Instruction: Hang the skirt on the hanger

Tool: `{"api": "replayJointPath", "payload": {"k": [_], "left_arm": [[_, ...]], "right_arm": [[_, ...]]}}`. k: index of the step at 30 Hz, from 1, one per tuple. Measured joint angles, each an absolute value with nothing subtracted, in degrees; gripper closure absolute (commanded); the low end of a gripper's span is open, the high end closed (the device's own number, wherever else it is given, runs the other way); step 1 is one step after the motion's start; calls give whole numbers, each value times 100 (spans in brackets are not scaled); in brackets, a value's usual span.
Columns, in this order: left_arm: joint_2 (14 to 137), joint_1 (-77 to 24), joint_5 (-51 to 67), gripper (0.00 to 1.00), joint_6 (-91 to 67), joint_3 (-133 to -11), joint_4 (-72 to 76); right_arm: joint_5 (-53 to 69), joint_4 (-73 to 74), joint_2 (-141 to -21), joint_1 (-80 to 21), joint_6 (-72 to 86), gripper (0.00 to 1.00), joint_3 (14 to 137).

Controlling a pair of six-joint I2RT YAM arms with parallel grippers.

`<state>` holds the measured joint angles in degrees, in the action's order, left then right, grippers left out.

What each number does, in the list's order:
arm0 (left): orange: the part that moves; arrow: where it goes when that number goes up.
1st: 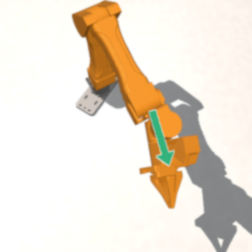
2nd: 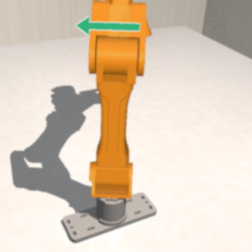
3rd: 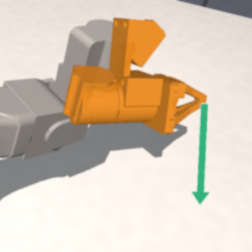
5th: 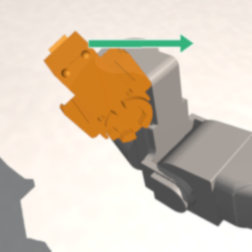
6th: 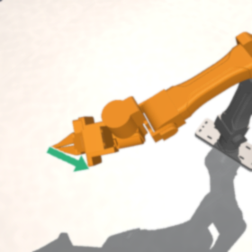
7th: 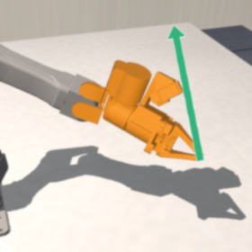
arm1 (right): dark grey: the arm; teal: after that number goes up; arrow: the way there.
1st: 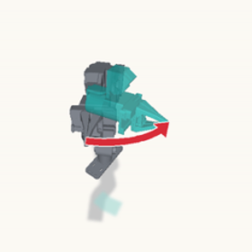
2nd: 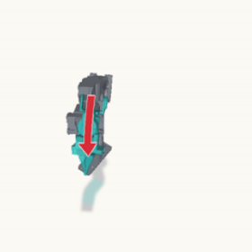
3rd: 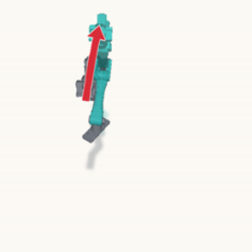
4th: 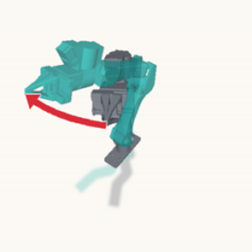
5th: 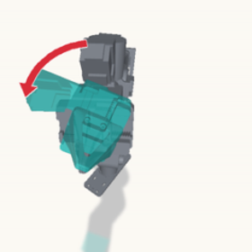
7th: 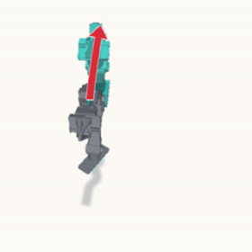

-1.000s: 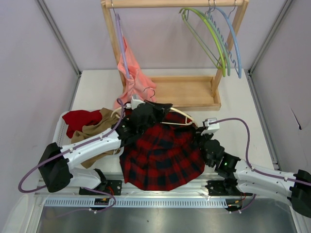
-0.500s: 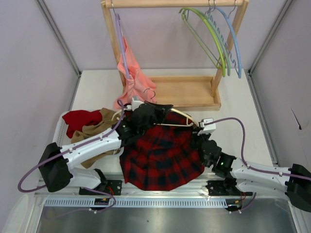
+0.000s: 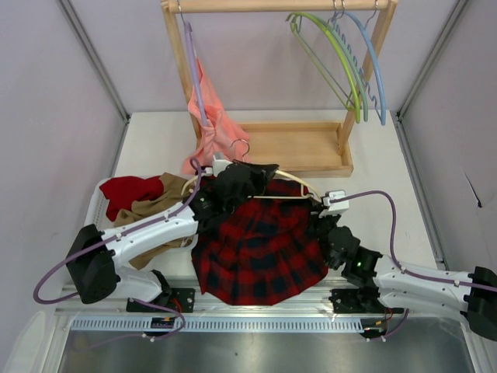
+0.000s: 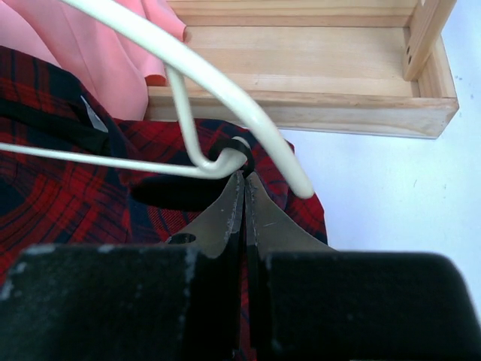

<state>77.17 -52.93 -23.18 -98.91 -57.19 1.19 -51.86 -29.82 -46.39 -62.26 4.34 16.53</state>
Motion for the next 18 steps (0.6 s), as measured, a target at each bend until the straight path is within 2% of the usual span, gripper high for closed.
{"api": "replayJointPath", "payload": {"k": [18], "left_arm": [[7876,-5297,-2495,100,-9802,-5787,207]], "right_arm": [[-5159,-2993,-4567,-6469,198,100,1653]]}}
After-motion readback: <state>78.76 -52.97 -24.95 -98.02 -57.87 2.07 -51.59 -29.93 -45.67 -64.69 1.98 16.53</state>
